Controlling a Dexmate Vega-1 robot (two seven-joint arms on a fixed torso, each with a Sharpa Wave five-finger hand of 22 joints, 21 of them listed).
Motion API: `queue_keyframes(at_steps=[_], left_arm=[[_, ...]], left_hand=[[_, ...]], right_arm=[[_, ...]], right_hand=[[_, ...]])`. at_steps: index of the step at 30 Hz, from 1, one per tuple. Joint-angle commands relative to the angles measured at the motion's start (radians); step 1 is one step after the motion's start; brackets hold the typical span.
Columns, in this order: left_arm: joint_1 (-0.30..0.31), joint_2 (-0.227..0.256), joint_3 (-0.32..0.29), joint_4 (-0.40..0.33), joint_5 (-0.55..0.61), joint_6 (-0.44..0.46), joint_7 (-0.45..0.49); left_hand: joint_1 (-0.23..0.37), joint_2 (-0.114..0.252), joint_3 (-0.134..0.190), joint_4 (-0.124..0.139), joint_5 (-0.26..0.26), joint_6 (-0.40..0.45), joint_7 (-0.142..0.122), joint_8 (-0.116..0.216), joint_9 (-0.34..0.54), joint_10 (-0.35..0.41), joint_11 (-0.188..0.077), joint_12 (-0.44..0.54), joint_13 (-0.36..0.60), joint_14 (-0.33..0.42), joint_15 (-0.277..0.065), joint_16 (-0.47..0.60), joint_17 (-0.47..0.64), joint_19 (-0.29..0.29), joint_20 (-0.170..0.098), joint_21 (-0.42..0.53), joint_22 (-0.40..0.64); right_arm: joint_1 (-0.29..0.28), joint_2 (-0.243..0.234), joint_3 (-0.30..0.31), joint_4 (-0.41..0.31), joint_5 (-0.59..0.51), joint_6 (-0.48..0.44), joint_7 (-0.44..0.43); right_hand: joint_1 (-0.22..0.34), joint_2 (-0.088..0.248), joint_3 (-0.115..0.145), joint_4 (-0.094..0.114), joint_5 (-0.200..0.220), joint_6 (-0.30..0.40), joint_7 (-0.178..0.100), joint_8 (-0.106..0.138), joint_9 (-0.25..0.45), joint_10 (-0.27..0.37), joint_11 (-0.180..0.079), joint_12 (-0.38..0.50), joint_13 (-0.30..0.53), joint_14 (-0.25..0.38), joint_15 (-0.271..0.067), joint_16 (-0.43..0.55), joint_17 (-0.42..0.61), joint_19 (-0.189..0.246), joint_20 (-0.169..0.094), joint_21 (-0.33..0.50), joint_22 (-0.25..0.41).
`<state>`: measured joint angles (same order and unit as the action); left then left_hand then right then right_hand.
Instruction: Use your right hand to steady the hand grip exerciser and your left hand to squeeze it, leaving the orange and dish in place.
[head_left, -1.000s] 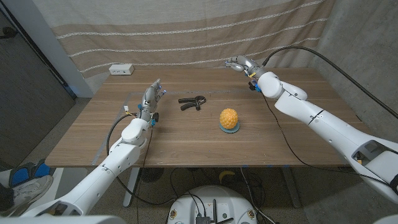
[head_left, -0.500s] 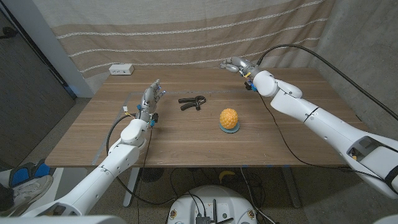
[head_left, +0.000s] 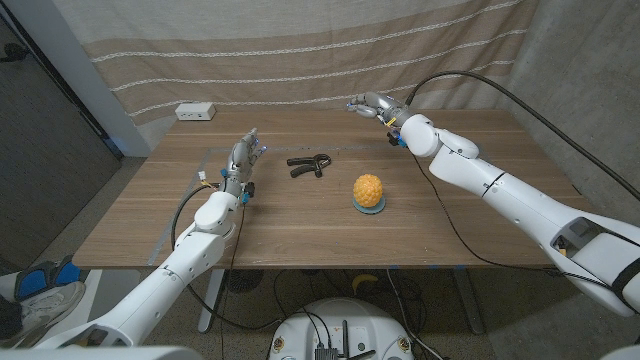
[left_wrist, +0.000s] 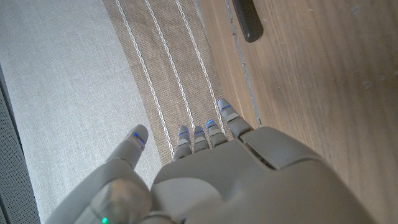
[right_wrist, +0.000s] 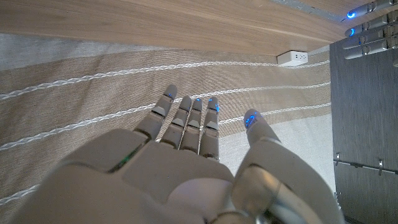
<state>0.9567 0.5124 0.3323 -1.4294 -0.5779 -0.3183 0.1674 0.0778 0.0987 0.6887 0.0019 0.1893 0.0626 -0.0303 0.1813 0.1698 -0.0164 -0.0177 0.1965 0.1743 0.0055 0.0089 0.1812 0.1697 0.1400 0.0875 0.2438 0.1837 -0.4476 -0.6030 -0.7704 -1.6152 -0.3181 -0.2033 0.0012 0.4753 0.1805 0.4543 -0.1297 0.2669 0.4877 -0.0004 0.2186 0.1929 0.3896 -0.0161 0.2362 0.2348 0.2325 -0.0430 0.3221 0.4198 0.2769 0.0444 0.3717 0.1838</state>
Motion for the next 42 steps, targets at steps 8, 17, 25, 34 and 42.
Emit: queue_keyframes(at_steps=[8, 17, 25, 34, 42], left_arm=[[-0.001, 0.002, 0.000, 0.006, -0.002, -0.008, -0.010], [-0.004, -0.001, 0.000, 0.009, -0.006, -0.008, -0.013], [-0.005, -0.003, 0.001, 0.014, -0.004, -0.008, -0.011], [-0.009, -0.006, 0.002, 0.023, -0.007, -0.012, -0.016], [-0.011, -0.006, 0.003, 0.025, -0.005, -0.012, -0.016]], left_hand=[[-0.012, 0.021, 0.005, -0.007, -0.003, 0.013, -0.001, 0.001, 0.005, 0.004, -0.003, -0.001, 0.006, 0.010, 0.001, -0.001, 0.003, 0.007, -0.004, -0.001, 0.005], [-0.014, 0.022, 0.005, -0.008, -0.003, 0.013, 0.000, 0.001, 0.005, 0.005, -0.004, -0.001, 0.006, 0.010, 0.000, -0.001, 0.003, 0.007, -0.003, -0.002, 0.005], [-0.016, 0.022, 0.005, -0.009, -0.003, 0.018, 0.001, 0.003, 0.005, 0.005, -0.005, -0.001, 0.006, 0.010, 0.001, -0.001, 0.004, 0.007, -0.003, -0.003, 0.005], [-0.018, 0.022, 0.005, -0.011, -0.003, 0.020, 0.001, 0.003, 0.005, 0.005, -0.003, -0.001, 0.006, 0.009, 0.001, -0.001, 0.004, 0.008, -0.003, -0.004, 0.005], [-0.019, 0.023, 0.005, -0.012, -0.003, 0.021, 0.002, 0.003, 0.005, 0.005, -0.003, -0.001, 0.006, 0.009, 0.001, -0.001, 0.004, 0.008, -0.002, -0.005, 0.006]], right_arm=[[0.023, 0.042, -0.039, 0.046, -0.056, 0.028, -0.006], [0.030, 0.059, -0.056, 0.062, -0.090, 0.027, -0.022], [0.037, 0.073, -0.066, 0.086, -0.101, 0.030, -0.023], [0.038, 0.088, -0.085, 0.104, -0.144, 0.025, -0.063], [0.052, 0.114, -0.106, 0.149, -0.168, 0.037, -0.085]], right_hand=[[0.026, -0.002, 0.010, -0.012, 0.012, 0.011, -0.008, 0.004, 0.006, 0.010, -0.001, 0.005, 0.004, -0.002, -0.054, 0.003, 0.005, 0.014, -0.004, -0.004, 0.003], [0.042, -0.004, 0.016, -0.023, 0.013, 0.027, -0.021, 0.007, 0.006, 0.006, -0.012, 0.002, 0.004, -0.008, -0.061, 0.001, 0.005, 0.015, -0.011, -0.005, 0.003], [0.059, -0.008, 0.021, -0.032, 0.015, 0.030, -0.025, 0.006, 0.007, 0.006, -0.022, 0.001, 0.005, -0.007, -0.068, 0.002, 0.004, 0.019, -0.017, -0.005, 0.003], [0.110, -0.016, 0.037, -0.054, 0.018, 0.041, -0.049, 0.006, 0.007, 0.010, -0.039, 0.001, 0.004, -0.002, -0.093, 0.002, -0.001, 0.029, -0.032, -0.004, 0.003], [0.172, -0.053, 0.039, -0.062, 0.007, 0.064, -0.052, 0.011, 0.007, 0.026, -0.046, 0.003, 0.002, 0.013, -0.100, 0.005, -0.009, 0.054, -0.024, 0.001, 0.003]])
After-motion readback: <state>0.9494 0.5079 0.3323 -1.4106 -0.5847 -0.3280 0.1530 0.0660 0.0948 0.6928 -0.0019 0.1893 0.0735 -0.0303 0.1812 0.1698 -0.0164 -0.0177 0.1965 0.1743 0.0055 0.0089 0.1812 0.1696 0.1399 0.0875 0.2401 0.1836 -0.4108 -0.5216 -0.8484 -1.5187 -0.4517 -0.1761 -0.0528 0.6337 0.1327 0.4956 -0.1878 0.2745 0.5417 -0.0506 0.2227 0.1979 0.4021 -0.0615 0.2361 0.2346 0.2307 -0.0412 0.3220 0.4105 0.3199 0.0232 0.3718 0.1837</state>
